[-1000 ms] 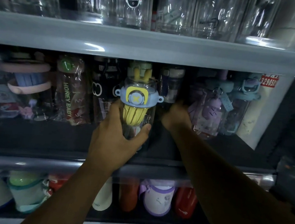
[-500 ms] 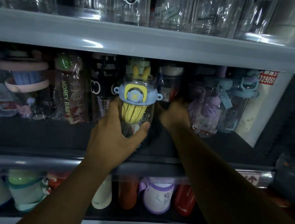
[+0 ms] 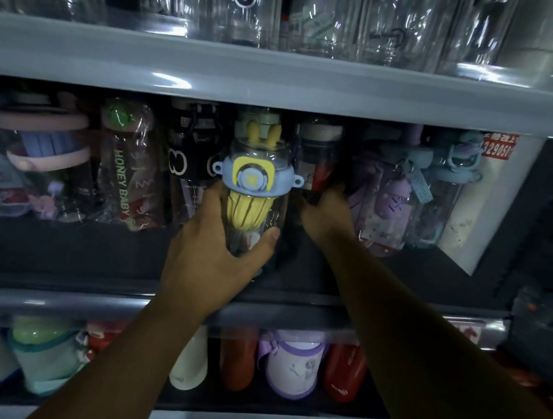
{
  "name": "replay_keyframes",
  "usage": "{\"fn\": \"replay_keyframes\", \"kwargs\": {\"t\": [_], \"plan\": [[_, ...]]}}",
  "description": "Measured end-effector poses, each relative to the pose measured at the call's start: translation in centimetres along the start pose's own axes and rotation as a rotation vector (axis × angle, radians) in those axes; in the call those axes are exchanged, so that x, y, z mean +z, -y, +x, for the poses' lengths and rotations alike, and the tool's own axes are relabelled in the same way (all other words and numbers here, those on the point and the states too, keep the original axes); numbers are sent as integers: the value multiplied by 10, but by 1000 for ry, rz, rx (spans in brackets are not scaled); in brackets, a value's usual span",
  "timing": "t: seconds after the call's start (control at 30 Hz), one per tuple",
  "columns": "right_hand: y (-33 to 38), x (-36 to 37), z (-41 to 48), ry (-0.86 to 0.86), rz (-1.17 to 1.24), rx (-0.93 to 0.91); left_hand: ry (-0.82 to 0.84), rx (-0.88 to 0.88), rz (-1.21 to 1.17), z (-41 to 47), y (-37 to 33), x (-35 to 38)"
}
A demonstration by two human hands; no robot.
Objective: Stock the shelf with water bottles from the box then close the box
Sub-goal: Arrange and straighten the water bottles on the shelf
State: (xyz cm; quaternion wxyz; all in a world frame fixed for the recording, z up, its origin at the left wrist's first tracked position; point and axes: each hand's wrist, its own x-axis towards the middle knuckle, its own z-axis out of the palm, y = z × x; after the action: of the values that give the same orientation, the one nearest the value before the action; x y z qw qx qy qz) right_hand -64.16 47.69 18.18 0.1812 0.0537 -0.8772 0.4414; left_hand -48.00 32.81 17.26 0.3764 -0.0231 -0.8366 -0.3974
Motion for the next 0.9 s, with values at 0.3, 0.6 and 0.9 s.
{"fn": "replay_keyframes", "kwargs": {"t": [0.3,0.6,0.9], "plan": [[2,-1,-3,-23,-49,-52,-2,-6,-5,0,1,0],[3,-5,-9,-86,-94,-62,-7,1,-14,0,2,1],[4,-7,-14,-48,-150,-52,-23,5,-21,-1,2,1]]}}
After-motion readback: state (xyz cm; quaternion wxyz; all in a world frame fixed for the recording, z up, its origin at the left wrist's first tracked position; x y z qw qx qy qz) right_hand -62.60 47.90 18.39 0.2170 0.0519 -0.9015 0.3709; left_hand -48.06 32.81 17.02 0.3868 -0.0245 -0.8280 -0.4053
